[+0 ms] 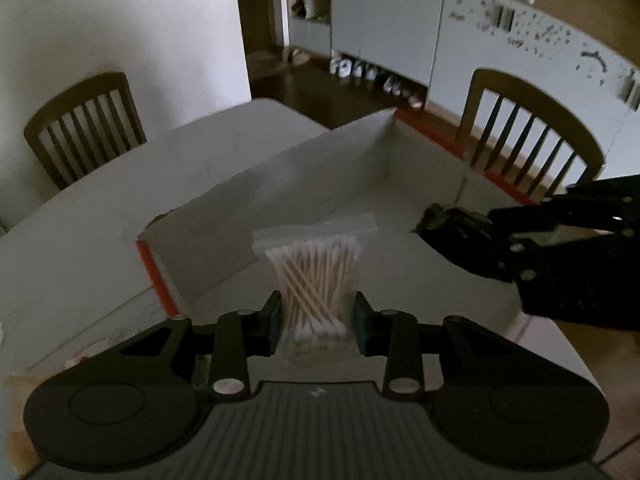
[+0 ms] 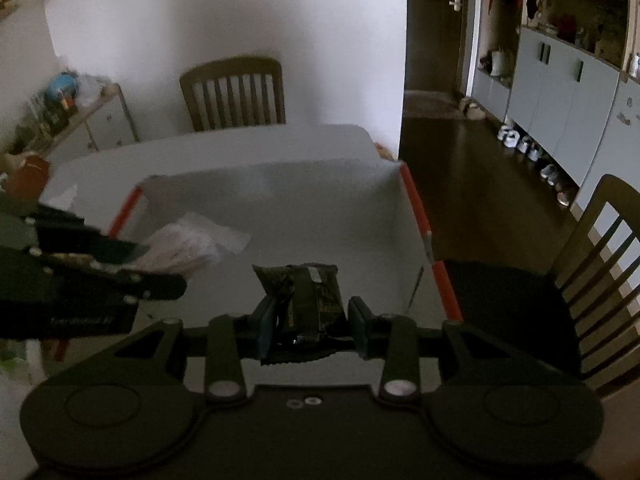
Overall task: Organize objects
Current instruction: 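Carry the swab bag and black packet with both grippers into the red shoebox, then open both grippers to drop the swab bag and black packet in the box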
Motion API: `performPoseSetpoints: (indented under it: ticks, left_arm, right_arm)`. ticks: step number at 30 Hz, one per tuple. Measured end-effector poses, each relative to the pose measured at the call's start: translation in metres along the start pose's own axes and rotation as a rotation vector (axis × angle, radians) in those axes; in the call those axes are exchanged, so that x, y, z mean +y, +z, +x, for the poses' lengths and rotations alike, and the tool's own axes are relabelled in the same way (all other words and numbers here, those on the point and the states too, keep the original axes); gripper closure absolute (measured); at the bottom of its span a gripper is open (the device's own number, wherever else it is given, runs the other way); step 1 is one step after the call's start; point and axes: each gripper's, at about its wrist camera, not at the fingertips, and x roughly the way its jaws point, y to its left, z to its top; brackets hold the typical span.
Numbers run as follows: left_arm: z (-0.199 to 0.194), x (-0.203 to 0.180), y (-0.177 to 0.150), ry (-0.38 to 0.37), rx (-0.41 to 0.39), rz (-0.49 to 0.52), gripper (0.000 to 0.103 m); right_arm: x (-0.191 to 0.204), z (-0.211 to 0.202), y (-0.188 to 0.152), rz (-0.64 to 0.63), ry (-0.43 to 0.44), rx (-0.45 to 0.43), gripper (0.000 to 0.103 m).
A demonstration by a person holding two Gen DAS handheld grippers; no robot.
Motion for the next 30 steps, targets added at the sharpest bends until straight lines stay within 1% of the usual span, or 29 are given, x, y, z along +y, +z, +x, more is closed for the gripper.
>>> performPoseSetpoints:
  ticks: [5,10,15,19,22,28,30]
  left_arm:
    - [0.032,-0.003,0.01,0.005,0.077,-0.006,0.069]
    - [0.059,-0.008,0.013,0.02,0.148,-0.002,0.069]
    - [0.079,-0.007,0.014,0.028,0.204,-0.016,0.069]
    - [0.089,-0.006,0.014,0.016,0.245,-0.025,0.069]
    - [0.095,-0.005,0.013,0.0,0.274,-0.028,0.068]
    - [0.105,-0.006,0.013,-0.003,0.32,-0.036,0.068]
    - [0.109,-0.005,0.013,-0.015,0.346,-0.043,0.068]
  right_arm:
    - [-0.005,0.022,0.0,-0.02,0.012,0.067,0.065]
    - [-0.001,0.043,-0.002,-0.047,0.0,0.138,0.065]
    - [0.002,0.058,-0.004,-0.065,0.0,0.185,0.065]
    - [0.005,0.066,-0.006,-0.07,0.001,0.224,0.065]
    - [0.008,0.071,-0.01,-0.076,0.0,0.244,0.065]
    - [0.011,0.075,-0.012,-0.094,-0.014,0.248,0.065]
    - [0.01,0.075,-0.012,-0.101,-0.017,0.25,0.064]
